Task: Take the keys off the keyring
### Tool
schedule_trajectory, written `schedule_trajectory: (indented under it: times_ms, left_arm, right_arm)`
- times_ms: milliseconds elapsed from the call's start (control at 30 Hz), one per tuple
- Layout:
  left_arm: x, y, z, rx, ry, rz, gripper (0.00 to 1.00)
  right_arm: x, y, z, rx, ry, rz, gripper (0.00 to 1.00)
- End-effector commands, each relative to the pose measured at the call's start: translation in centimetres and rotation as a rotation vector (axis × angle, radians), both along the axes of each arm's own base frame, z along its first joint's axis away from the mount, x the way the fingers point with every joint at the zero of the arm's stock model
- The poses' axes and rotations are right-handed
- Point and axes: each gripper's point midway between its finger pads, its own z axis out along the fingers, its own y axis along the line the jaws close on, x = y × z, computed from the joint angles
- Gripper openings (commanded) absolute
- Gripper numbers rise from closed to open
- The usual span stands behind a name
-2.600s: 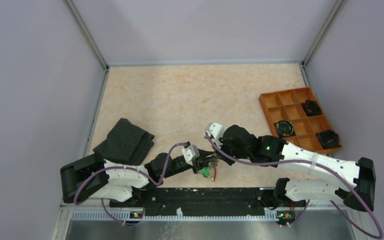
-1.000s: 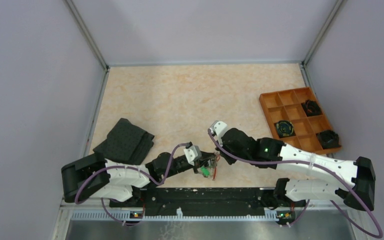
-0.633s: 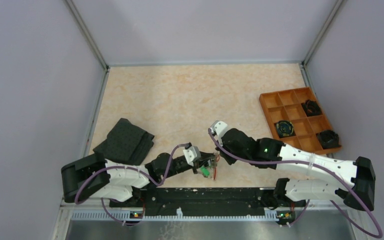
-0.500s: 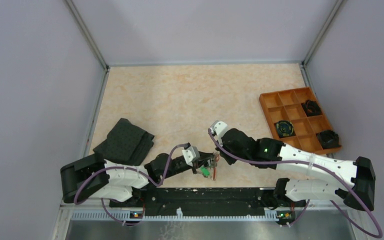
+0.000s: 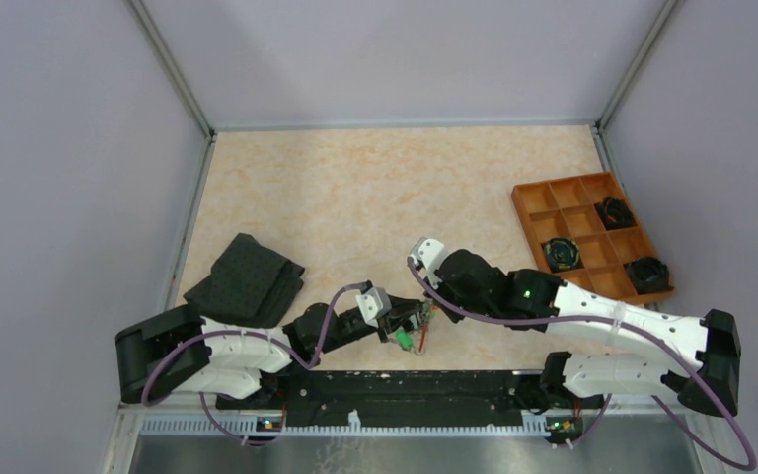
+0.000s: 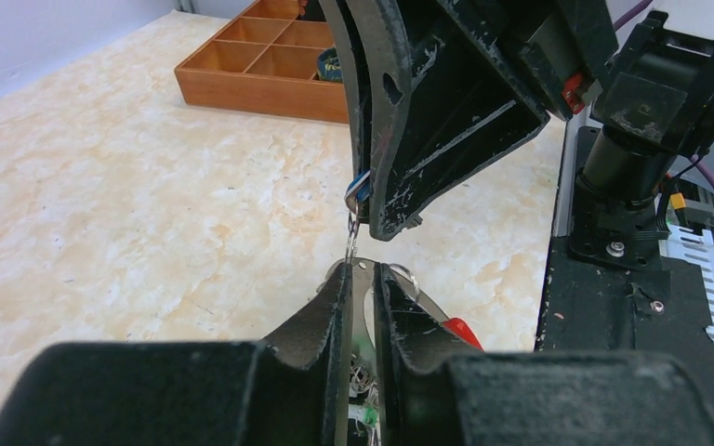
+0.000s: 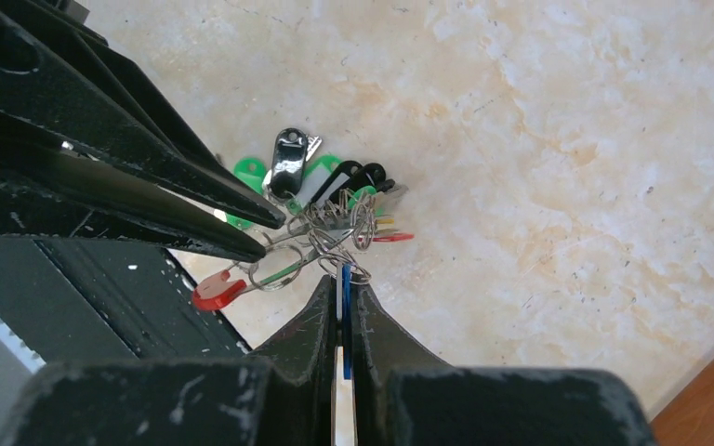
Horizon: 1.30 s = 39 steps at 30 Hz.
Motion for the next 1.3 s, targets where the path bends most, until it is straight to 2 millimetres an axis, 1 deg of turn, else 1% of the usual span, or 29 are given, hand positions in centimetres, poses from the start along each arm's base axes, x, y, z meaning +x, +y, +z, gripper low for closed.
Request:
schedule_trajectory:
  times_ms: [0,200,667,800,933,1033,1133,1233,1267]
  left_arm:
    - [0.0,-0.1,2.0,-0.064,-0.029,0.003,0.2]
    - [0.1,-0.3,2.2,-0.058,-0.041,0.004,0.25]
    - [0.2,-1.2,2.2,-0.046,-0.05,-0.014,0.28]
    - [0.1,-1.7,1.9,-0.034,-0.047,-0.03,0.27]
    - [0.0,-1.9,1.6,-0.027,-0.045,-0.038,0.24]
    - [0.0,-2.1,1.5,-0.023,-0.046,-0.042,0.2]
    - [0.0,-2.1,1.2,-0.014,-0.042,-0.046,0.12]
    - [0.0,-2.1,1.3,-0.016,-0.045,-0.044,0.0]
    - [0.0,-2.1,1.2,-0.014,-0.043,-0.044,0.0]
  right_arm:
    - [0.4,1.5,2.9,0.063,-0.046,0.054,0.0]
    - [-0.4,2.1,2.9,0.064,-0.044,0.11,0.0]
    - [-1.1,2.7,3.1,0.087,-0.035,0.143,0.0]
    - [-1.2,2.7,3.1,0.091,-0.033,0.143,0.0]
    - [-1.3,2.8,3.1,0.096,-0.029,0.143,0.0]
    - [-1.4,2.7,2.9,0.093,-0.028,0.142,0.0]
    - [-1.3,2.7,3.1,0.095,-0.031,0.139,0.0]
    - [-1.2,2.5,3.1,0.095,-0.036,0.126,0.0]
    - [-1.1,2.4,3.1,0.091,-0.039,0.114,0.0]
